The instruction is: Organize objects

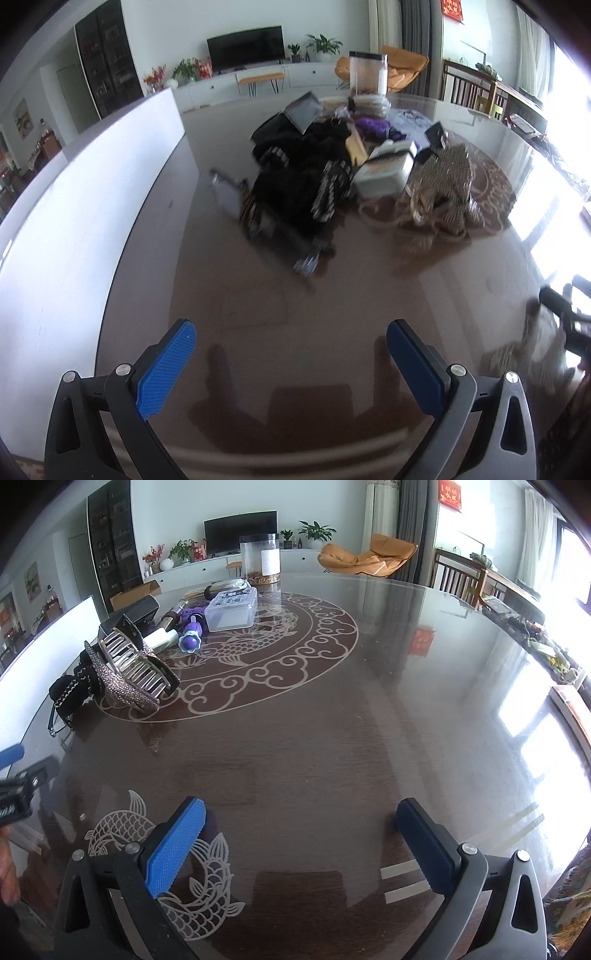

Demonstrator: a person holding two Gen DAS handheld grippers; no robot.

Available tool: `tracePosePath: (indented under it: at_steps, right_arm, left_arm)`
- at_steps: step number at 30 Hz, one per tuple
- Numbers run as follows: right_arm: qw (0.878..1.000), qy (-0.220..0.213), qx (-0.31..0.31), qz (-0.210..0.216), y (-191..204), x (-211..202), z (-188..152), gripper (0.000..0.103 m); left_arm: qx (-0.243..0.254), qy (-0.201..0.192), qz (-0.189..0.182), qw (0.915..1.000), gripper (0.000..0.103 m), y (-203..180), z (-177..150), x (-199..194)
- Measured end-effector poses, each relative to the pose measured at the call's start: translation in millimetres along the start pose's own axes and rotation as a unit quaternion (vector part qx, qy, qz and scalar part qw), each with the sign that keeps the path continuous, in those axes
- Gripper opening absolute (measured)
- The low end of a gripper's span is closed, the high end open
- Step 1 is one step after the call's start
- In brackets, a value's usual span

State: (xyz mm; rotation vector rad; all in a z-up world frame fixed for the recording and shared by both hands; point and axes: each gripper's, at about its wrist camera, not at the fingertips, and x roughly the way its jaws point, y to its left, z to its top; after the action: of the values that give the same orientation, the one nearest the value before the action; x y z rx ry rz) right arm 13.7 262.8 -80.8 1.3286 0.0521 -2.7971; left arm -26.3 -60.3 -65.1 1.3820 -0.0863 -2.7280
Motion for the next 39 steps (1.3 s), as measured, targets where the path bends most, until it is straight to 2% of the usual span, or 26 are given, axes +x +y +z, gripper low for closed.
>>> tracePosePath:
  at_steps: [6, 15, 24, 33, 36, 39]
  right_arm:
    - [1.0, -0.005, 0.002, -0.001, 0, -1, 0, 0.103]
    - [1.0, -0.006, 0.002, -0.003, 2, 2, 3, 0.103]
    - [1.0, -0.006, 0.001, -0.002, 4, 2, 3, 0.103]
    - [1.0, -0.007, 0.0, -0.001, 4, 2, 3, 0.103]
    - [1.0, -0.007, -0.002, 0.001, 4, 2, 2, 0.103]
    - [1.0, -0.008, -0.005, 0.003, 3, 1, 1, 0.103]
  left_arm:
    - [0.01, 0.011, 0.024, 0.9996, 0.103, 7, -5, -2]
    - [0.025, 0.037, 0.044, 0.998, 0.103, -16, 12, -7]
    - [-0.005, 0.068, 0.063, 0.9957, 0.103, -24, 16, -7]
    - [-0.023, 0.072, 0.069, 0.9947, 0.103, -16, 20, -10]
    - [-0.028, 0.073, 0.082, 0.9936, 0.103, -7, 21, -10]
    - [-0.043, 0.07, 0.079, 0.9935, 0.103, 5, 26, -10]
